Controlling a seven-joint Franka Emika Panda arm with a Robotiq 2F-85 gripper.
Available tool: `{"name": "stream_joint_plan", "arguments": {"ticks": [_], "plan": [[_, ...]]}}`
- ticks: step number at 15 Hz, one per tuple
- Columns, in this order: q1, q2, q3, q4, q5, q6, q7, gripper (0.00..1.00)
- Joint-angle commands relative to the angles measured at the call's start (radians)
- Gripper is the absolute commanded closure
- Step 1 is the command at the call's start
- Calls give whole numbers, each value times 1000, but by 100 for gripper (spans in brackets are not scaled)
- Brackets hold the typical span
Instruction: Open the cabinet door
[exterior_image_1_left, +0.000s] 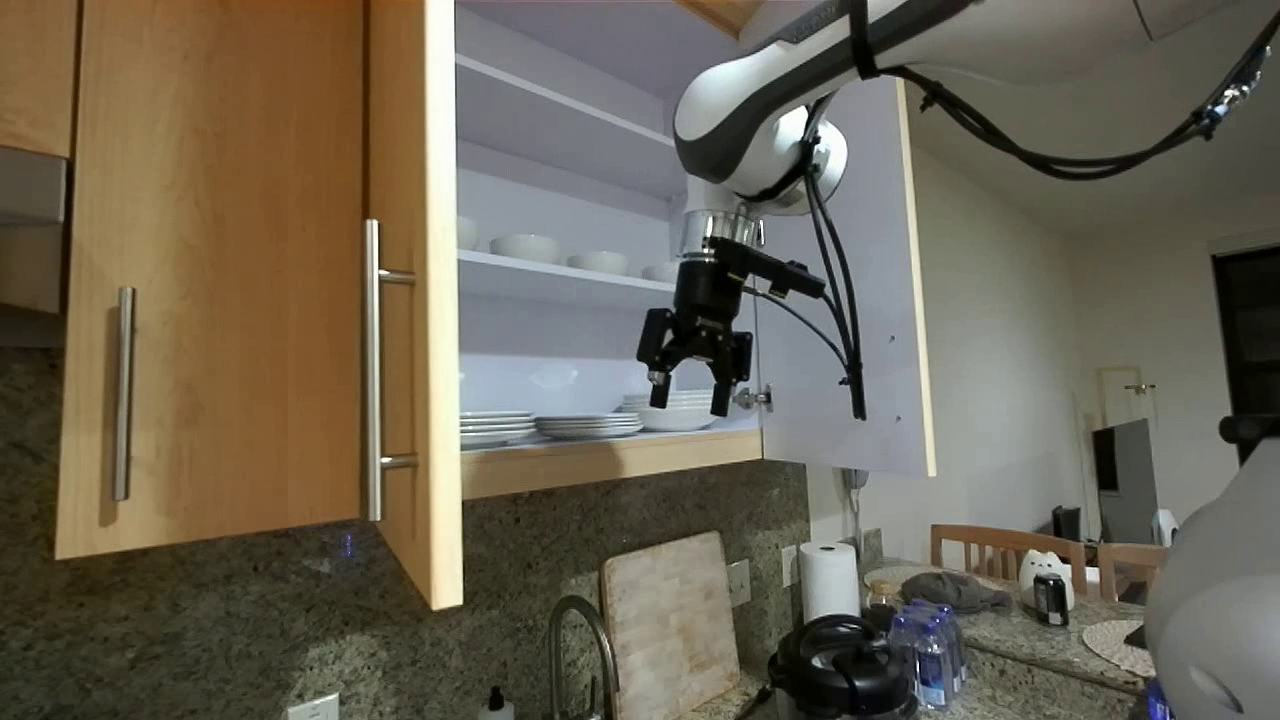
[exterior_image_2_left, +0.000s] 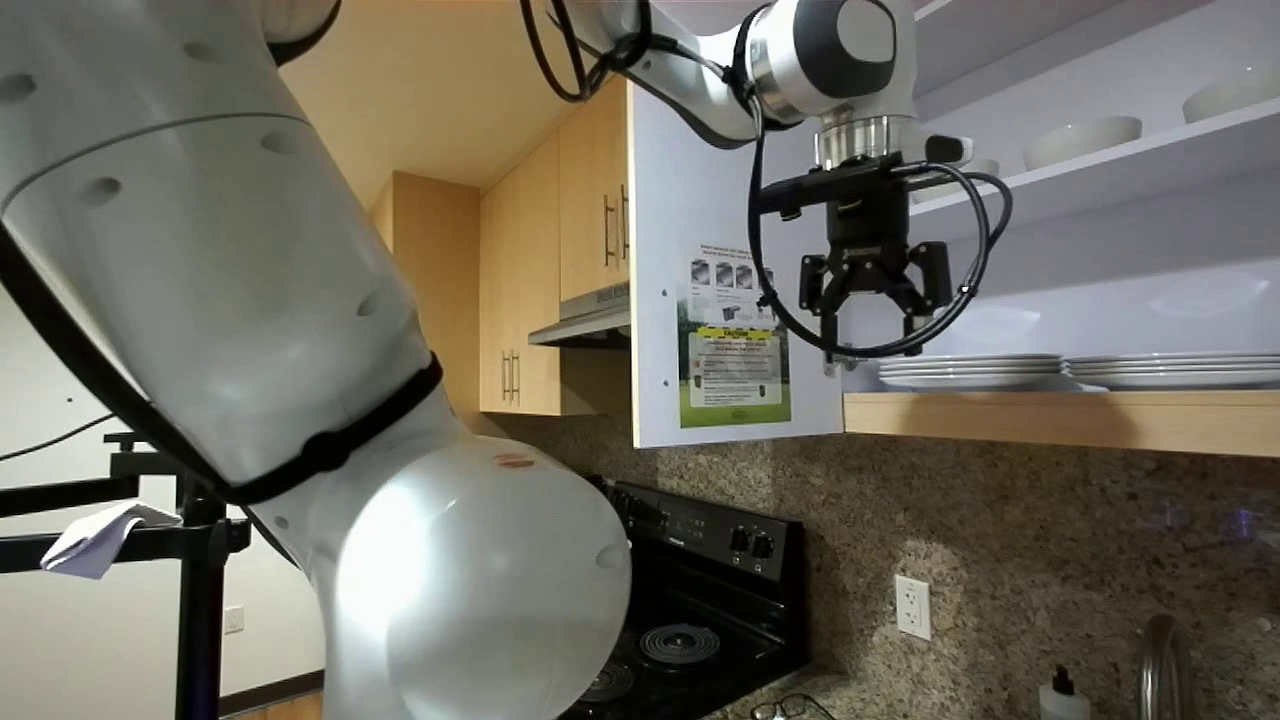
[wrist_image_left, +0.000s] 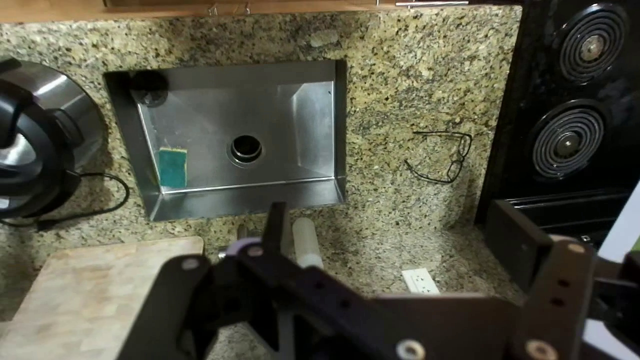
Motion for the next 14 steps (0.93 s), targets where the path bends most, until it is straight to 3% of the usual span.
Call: {"name": "stream_joint_plan", "arguments": {"ticks": [1, 12, 14], "plan": [[-52, 18, -39, 36, -25, -56, -23, 0], [-127, 161, -93, 141, -114, -146, -27, 0], [-120, 132, -91, 107, -86, -105, -8, 0]]}}
